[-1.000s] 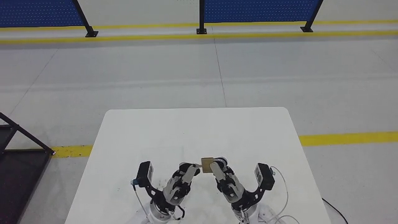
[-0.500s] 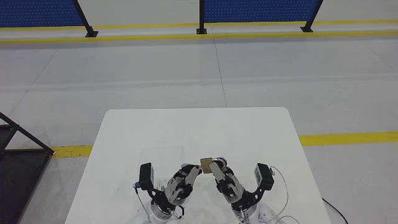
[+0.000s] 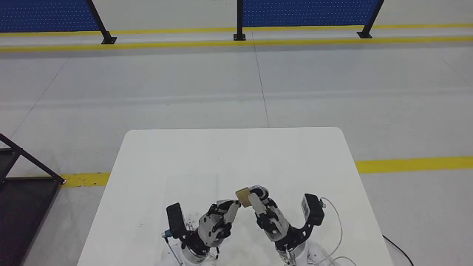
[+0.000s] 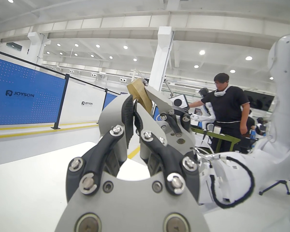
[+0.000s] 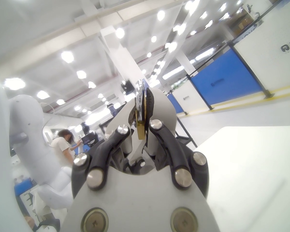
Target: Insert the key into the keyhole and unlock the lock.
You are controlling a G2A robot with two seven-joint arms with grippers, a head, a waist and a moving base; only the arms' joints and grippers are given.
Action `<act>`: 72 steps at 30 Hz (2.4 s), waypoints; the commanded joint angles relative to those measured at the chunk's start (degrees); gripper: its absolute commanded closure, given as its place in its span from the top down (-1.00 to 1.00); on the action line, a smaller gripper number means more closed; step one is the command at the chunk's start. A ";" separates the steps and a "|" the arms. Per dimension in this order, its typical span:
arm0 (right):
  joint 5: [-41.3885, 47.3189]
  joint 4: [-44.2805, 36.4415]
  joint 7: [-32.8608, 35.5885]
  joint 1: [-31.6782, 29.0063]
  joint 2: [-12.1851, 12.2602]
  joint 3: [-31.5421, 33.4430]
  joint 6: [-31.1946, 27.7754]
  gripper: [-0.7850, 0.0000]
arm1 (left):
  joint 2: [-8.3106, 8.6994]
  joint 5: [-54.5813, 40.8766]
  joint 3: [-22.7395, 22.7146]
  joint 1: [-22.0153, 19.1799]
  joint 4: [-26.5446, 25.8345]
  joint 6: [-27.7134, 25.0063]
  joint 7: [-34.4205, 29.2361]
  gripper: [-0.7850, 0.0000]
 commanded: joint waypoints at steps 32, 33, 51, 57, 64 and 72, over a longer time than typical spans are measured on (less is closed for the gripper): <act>0.54 0.14 1.51 0.34 -0.01 -0.29 1.40 -1.00 | -0.19 22.49 -0.34 -1.64 2.23 41.14 8.01 -1.00; 0.56 0.13 1.53 0.34 -0.01 -0.29 1.41 -1.00 | -0.20 23.05 -0.42 -1.66 2.29 42.21 7.87 -1.00; 7.36 3.37 11.90 3.37 -0.46 -0.81 13.73 -1.00 | 2.92 4.78 -9.07 7.31 -4.18 13.46 6.54 1.00; 9.15 8.11 26.34 9.54 -1.95 -6.52 25.54 -1.00 | 4.88 -1.30 -20.81 13.44 -5.81 8.92 7.52 1.00; 4.99 14.88 37.17 15.45 -4.03 -14.39 34.22 -1.00 | 5.62 -4.78 -29.01 16.83 -3.14 10.80 7.97 1.00; -1.00 19.48 38.81 18.07 -5.81 -20.35 38.21 -0.87 | 5.62 -5.70 -29.59 16.93 -2.64 10.16 7.93 1.00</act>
